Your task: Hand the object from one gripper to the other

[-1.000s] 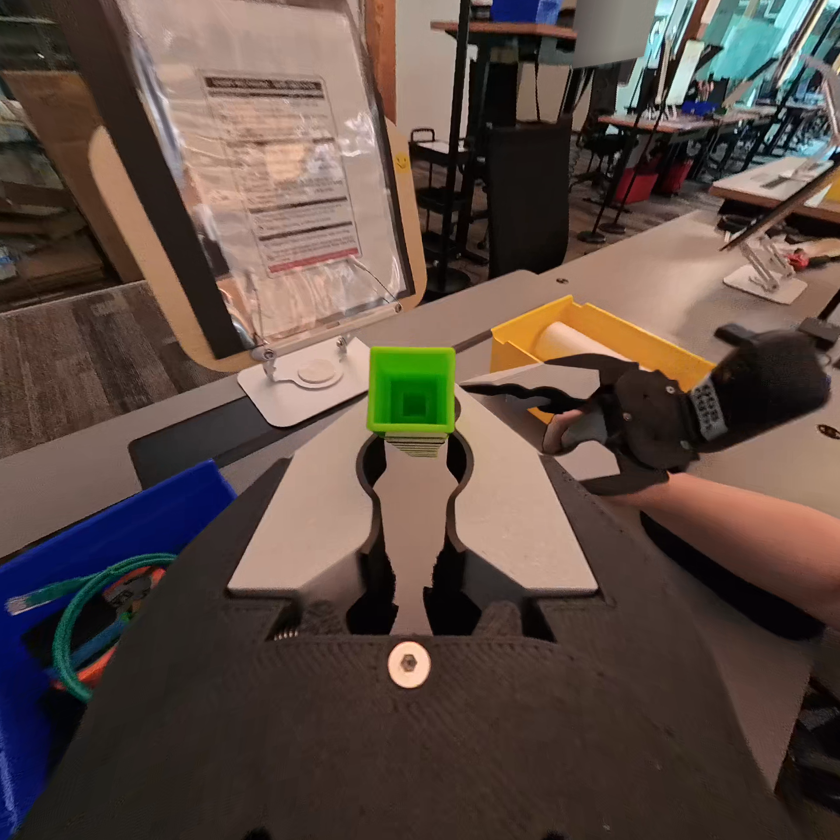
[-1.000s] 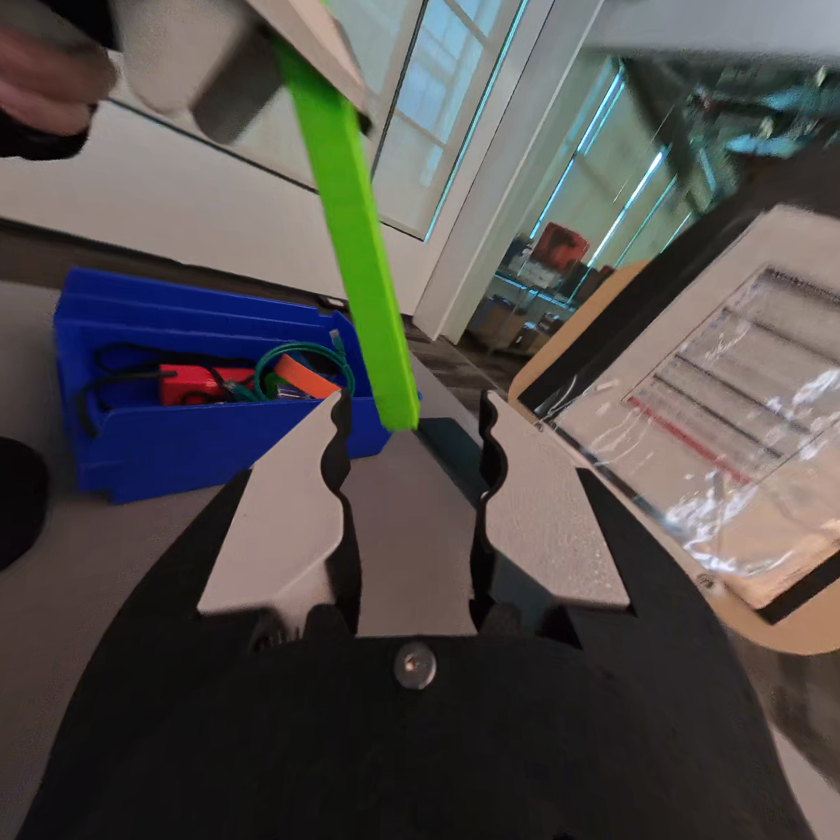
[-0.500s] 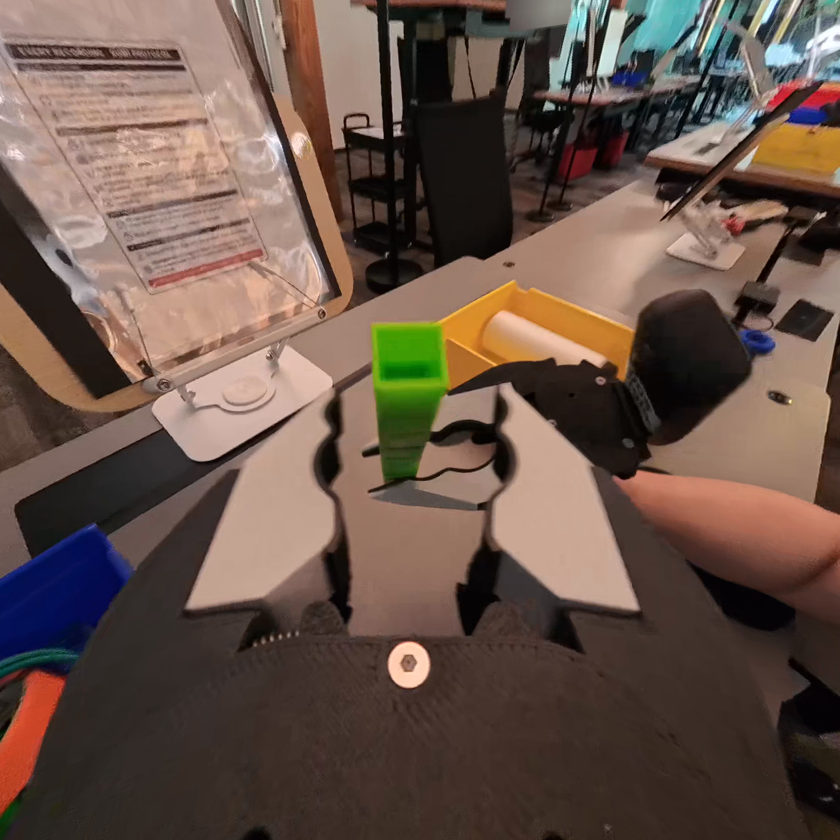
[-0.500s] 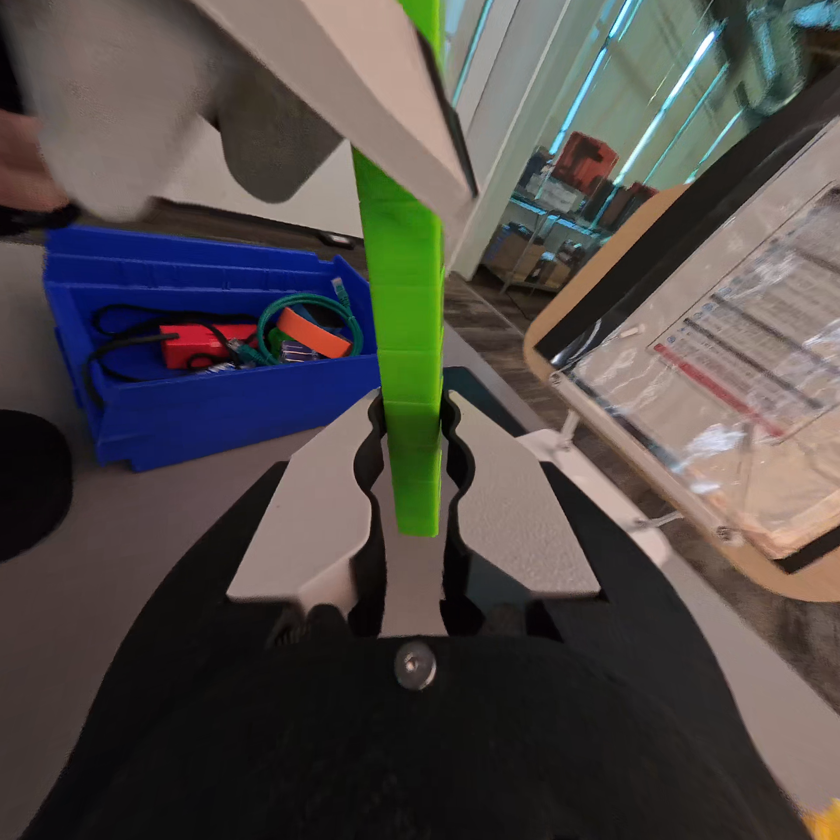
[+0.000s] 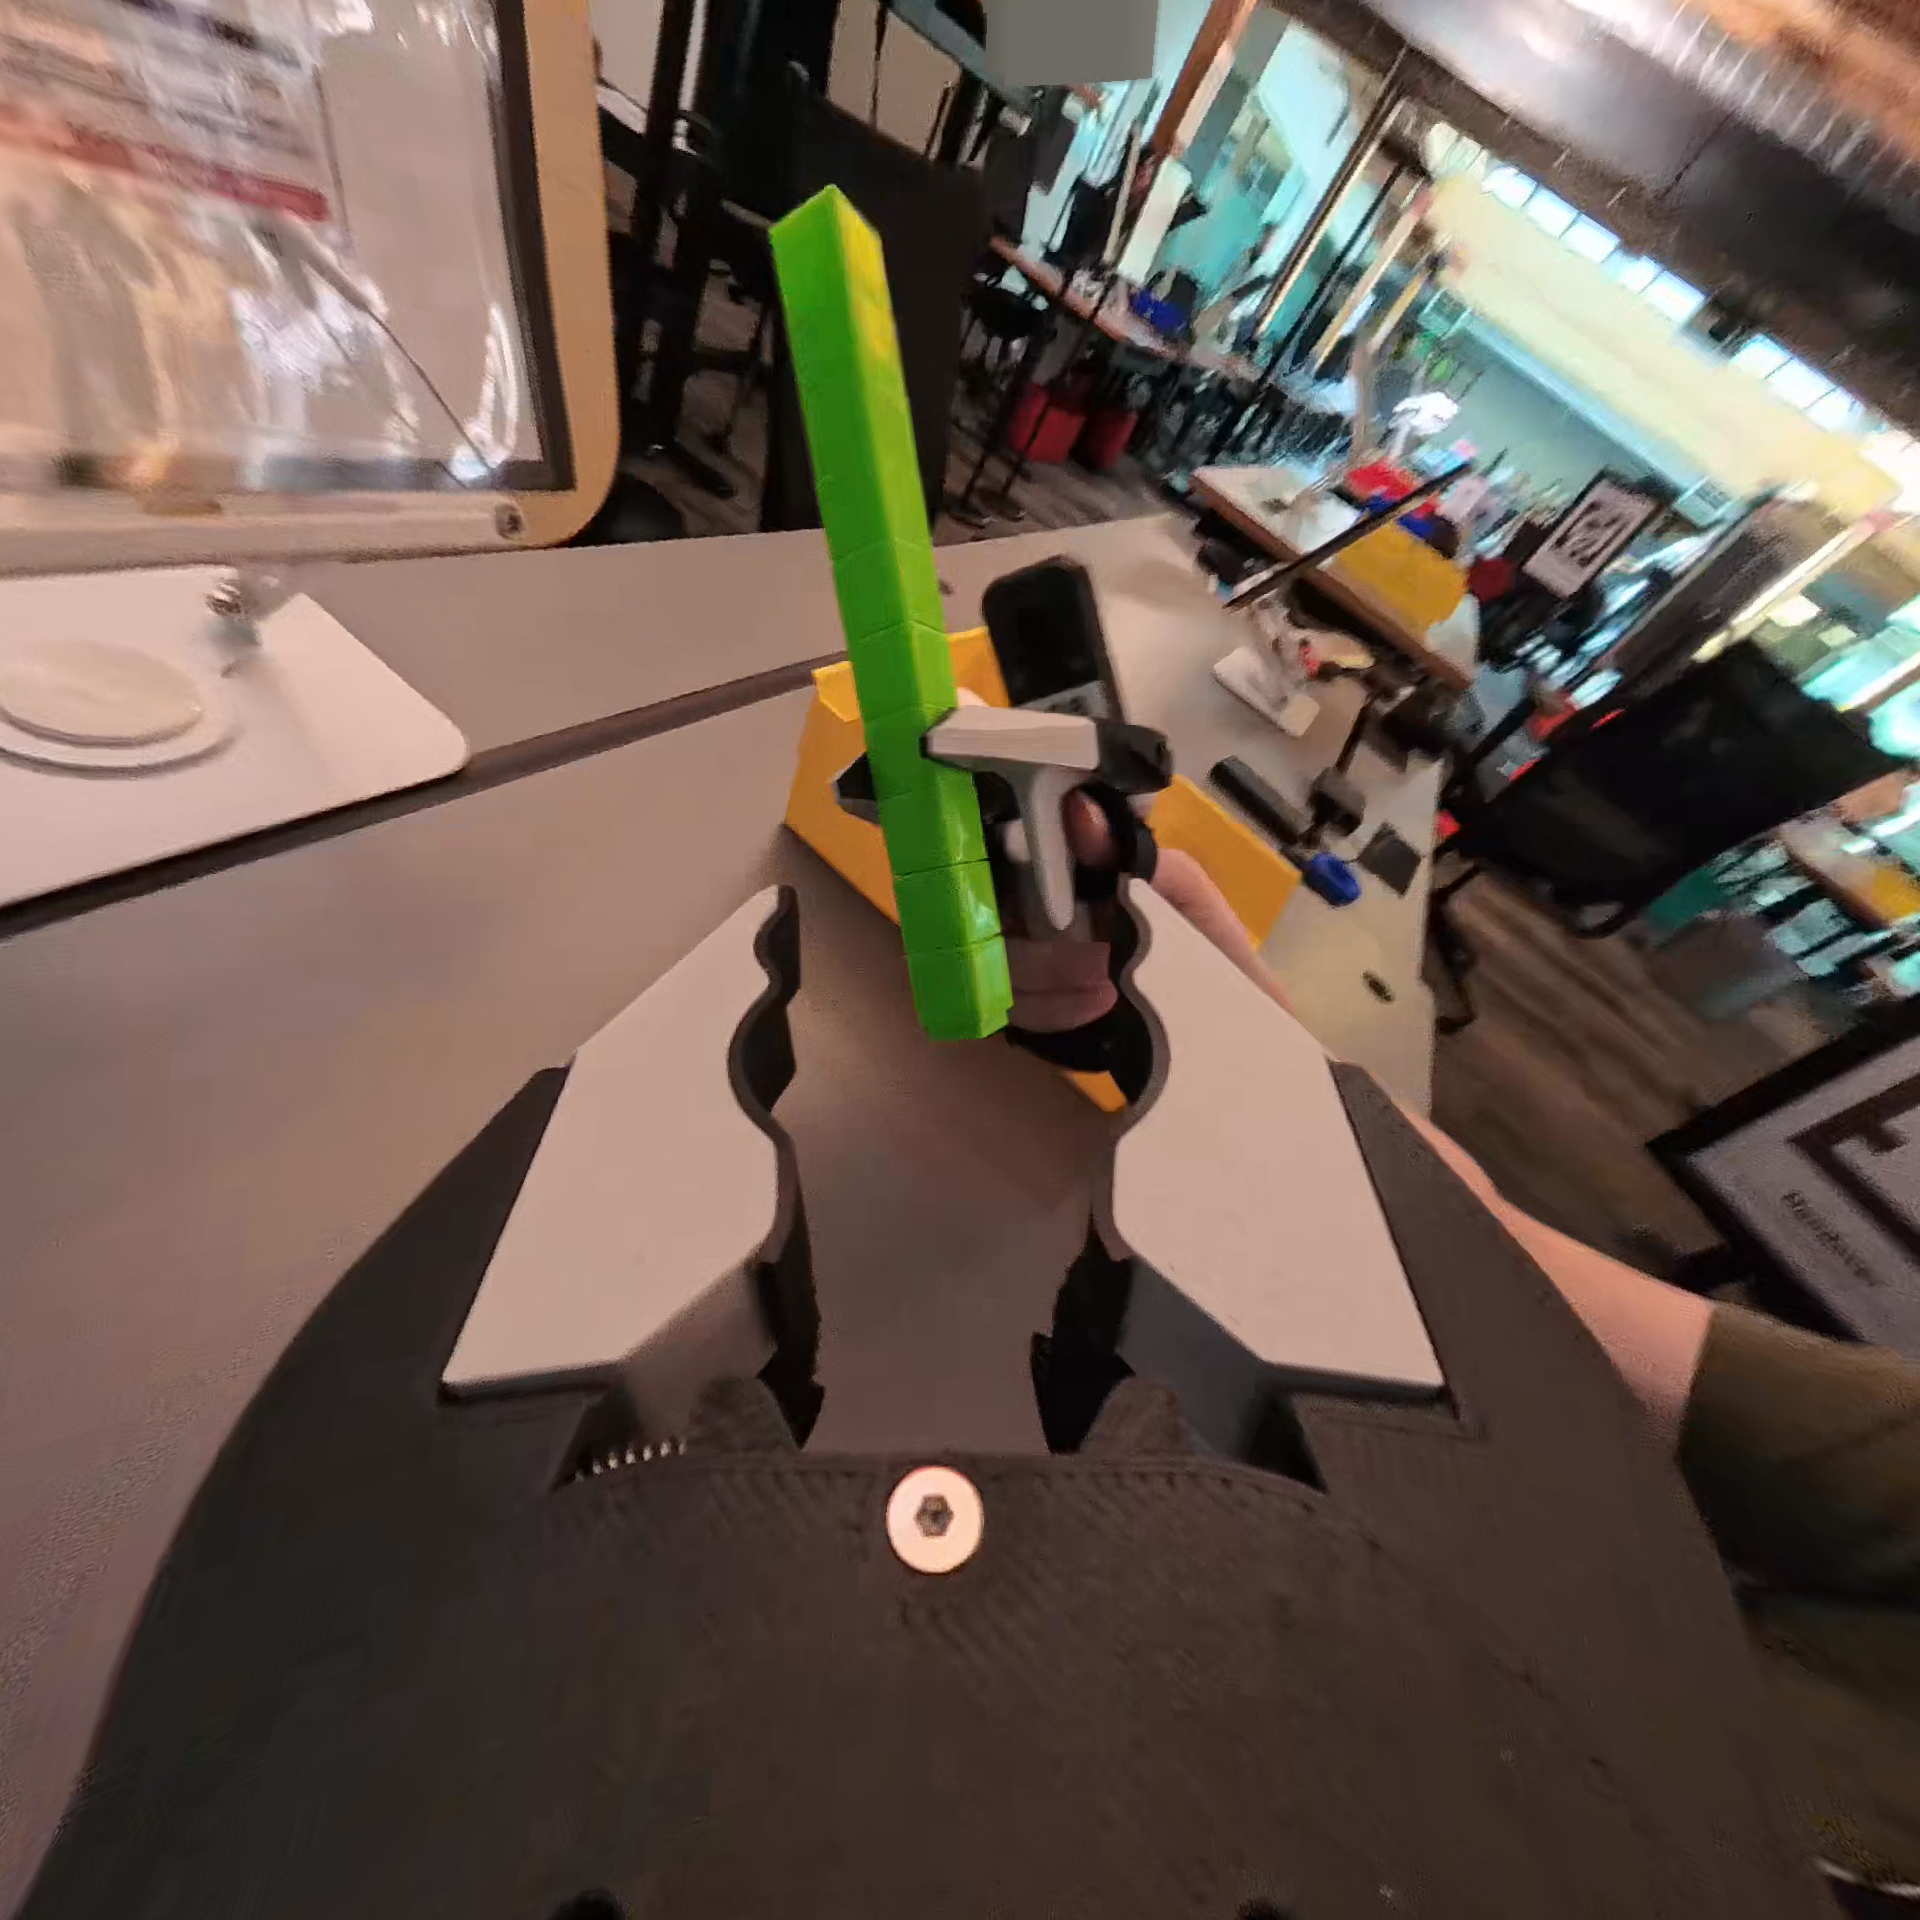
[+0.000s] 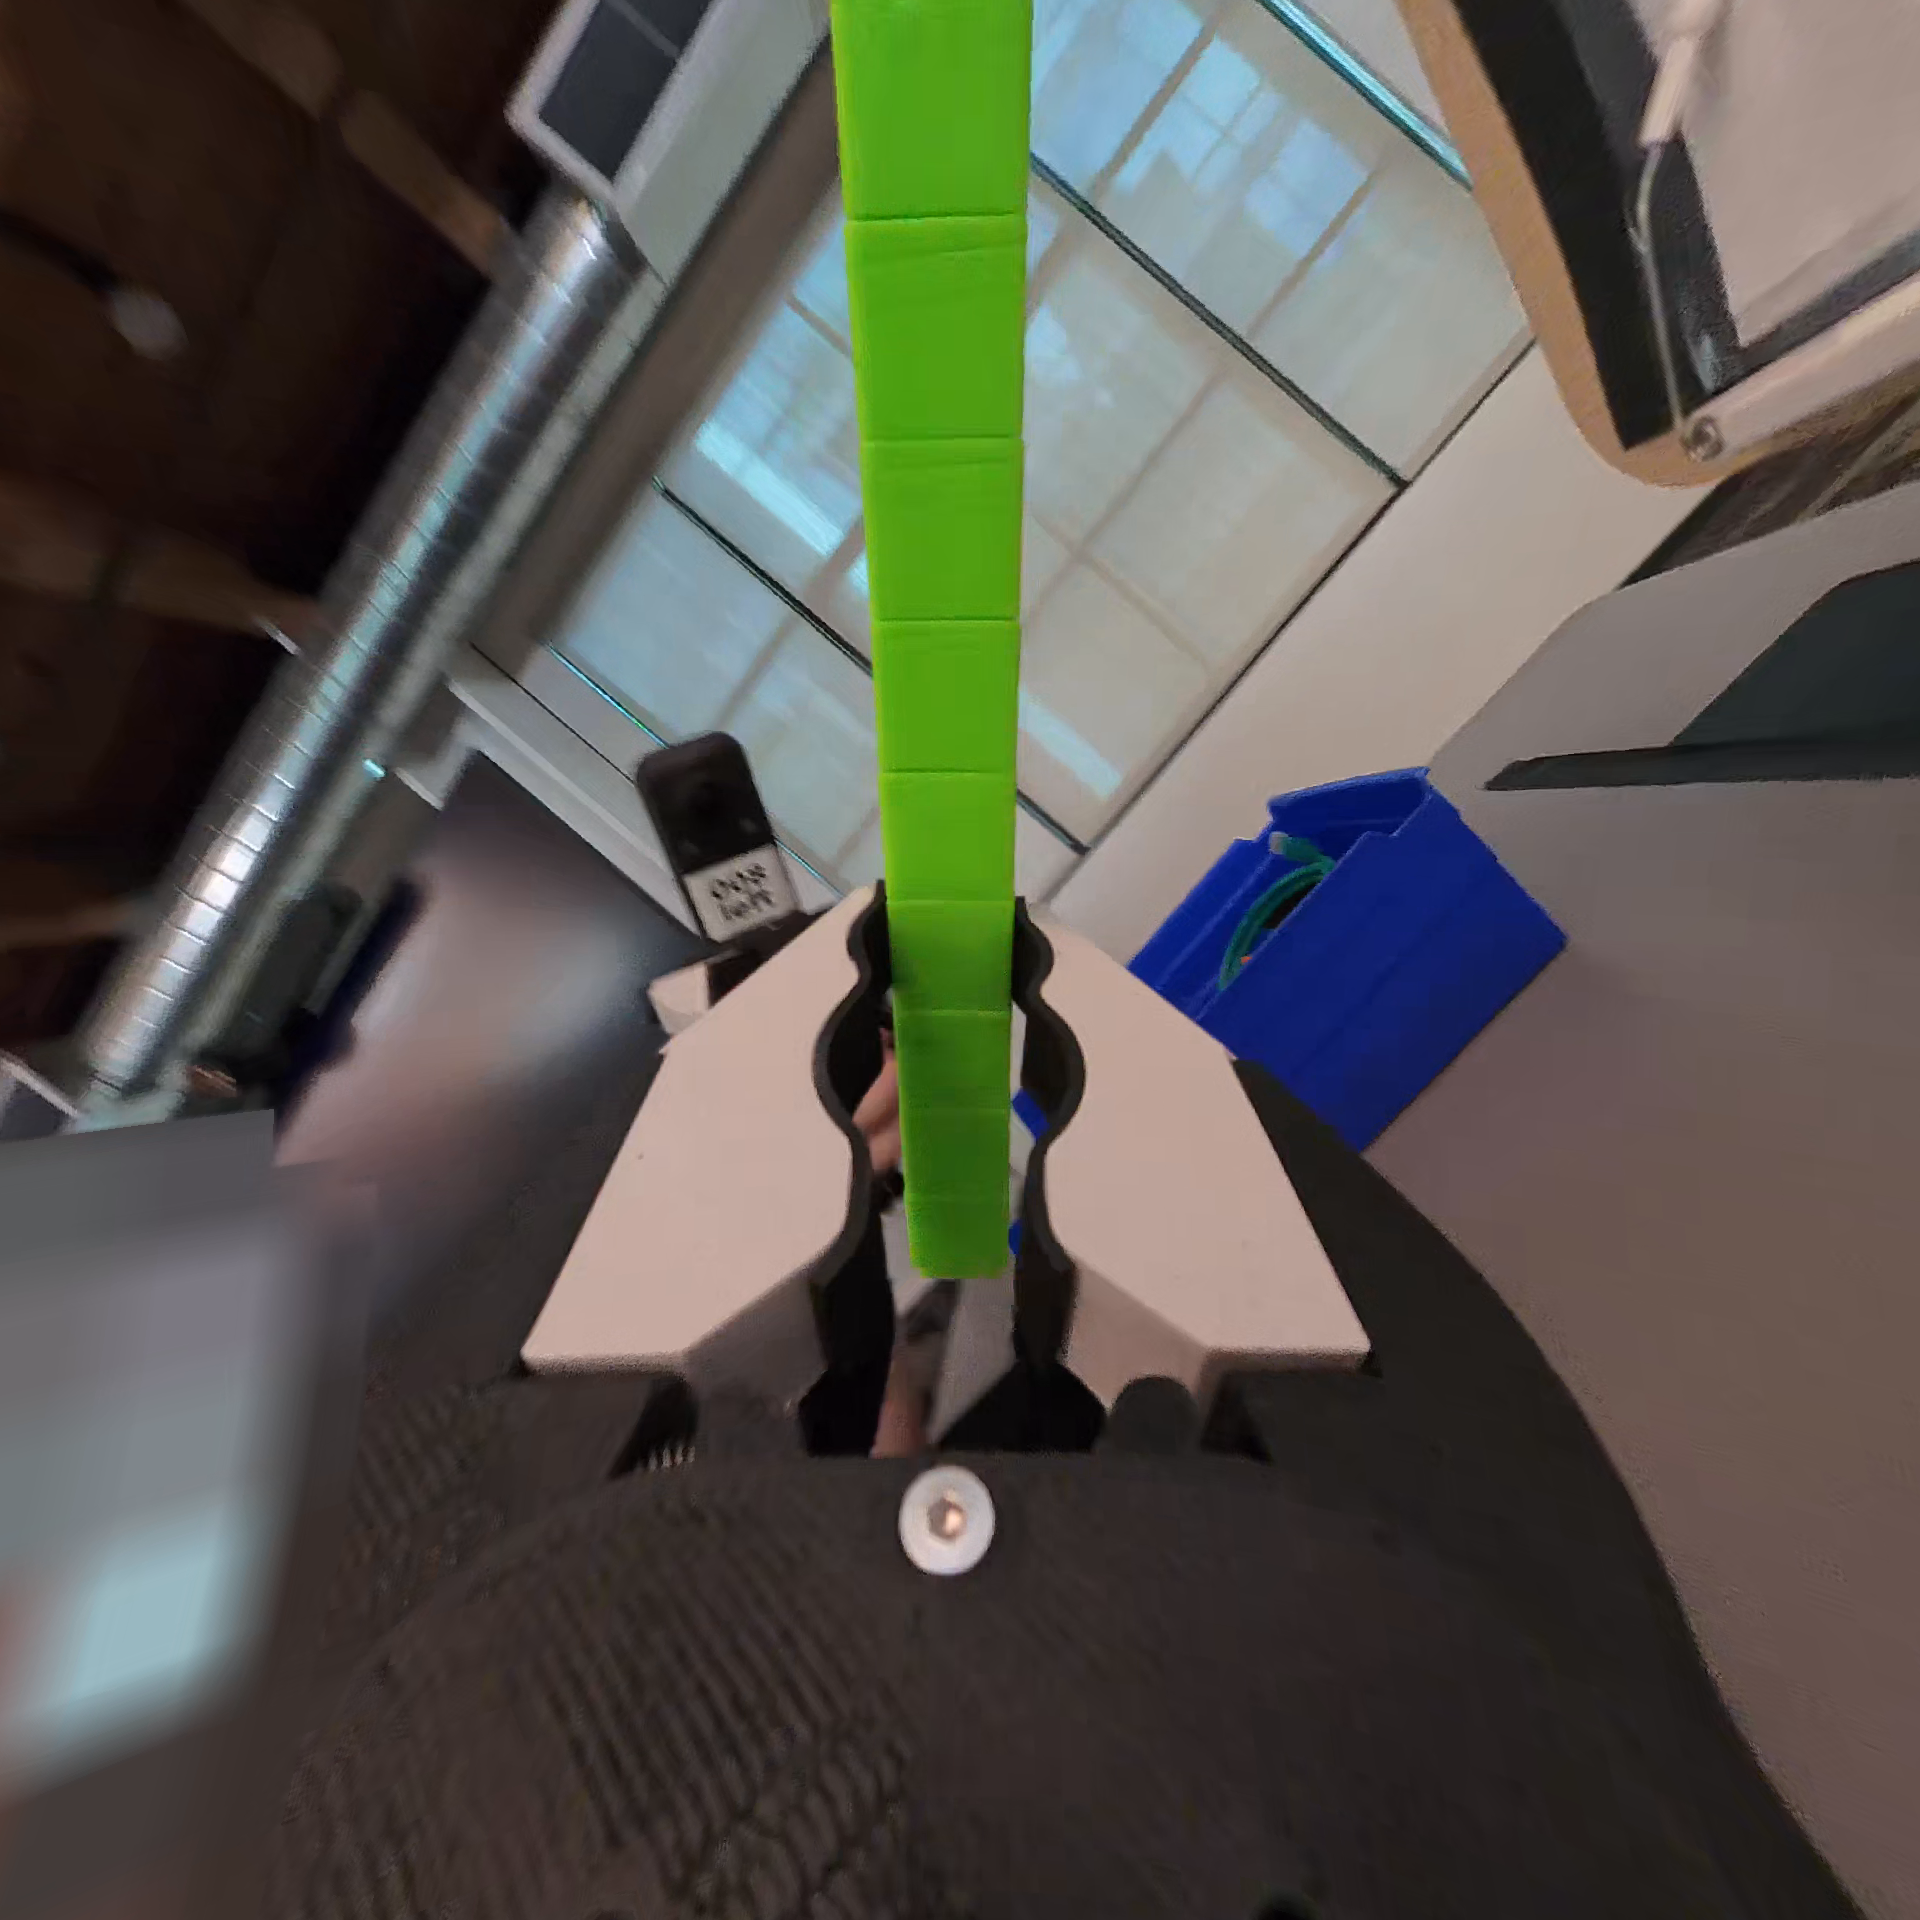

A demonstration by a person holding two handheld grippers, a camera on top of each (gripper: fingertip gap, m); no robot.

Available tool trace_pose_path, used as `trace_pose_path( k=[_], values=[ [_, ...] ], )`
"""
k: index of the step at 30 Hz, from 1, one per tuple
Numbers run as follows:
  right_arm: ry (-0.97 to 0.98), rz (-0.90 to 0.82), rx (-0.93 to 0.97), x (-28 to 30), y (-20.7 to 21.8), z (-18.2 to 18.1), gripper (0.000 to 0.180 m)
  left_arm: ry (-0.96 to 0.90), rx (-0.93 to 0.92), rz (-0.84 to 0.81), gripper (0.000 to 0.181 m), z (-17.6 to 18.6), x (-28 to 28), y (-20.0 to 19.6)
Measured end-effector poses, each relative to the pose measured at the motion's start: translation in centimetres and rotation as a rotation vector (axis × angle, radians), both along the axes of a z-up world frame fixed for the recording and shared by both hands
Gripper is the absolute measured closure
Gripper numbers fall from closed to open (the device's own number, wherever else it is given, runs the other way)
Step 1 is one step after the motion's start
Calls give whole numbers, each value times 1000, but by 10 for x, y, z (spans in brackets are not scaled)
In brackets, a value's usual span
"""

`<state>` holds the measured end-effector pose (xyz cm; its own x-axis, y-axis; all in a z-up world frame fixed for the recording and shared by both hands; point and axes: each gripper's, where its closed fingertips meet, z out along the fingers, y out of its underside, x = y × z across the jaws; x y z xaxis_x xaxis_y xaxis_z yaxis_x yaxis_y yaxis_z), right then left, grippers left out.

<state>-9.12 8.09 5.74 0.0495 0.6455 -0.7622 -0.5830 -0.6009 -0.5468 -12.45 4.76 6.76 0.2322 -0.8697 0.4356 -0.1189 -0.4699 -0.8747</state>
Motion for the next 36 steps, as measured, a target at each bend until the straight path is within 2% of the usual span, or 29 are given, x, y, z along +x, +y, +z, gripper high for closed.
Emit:
trace_pose_path(
  k=[3,6,8,14,17,20,22,26,30,36],
  values=[
    [141,61,-64,6,4,-3,160,-28,-94,-55,119,-20,22,-1],
    [191,105,-75,2,1,-1,160,-24,-149,-59,108,-40,36,3],
    [172,109,-52,-4,-2,2,160,-71,-182,-84,115,-41,42,2],
    [74,85,24,-17,-10,9,160,-178,-152,-199,157,-25,44,-11],
    [42,88,96,-21,-19,22,160,-225,-111,-246,159,-12,41,-19],
    [-86,61,182,-25,-29,31,159,-200,-43,-275,161,-6,39,-27],
    [-147,11,233,-24,-32,41,131,-196,14,-266,161,3,36,-29],
    [-236,-73,311,-11,-38,56,117,-245,73,-246,161,30,21,-34],
    [-314,-227,340,14,-34,68,113,-290,192,-131,161,57,-6,-22],
    [-514,-568,508,43,-49,105,113,-262,571,281,161,91,-58,13]
  ],
)
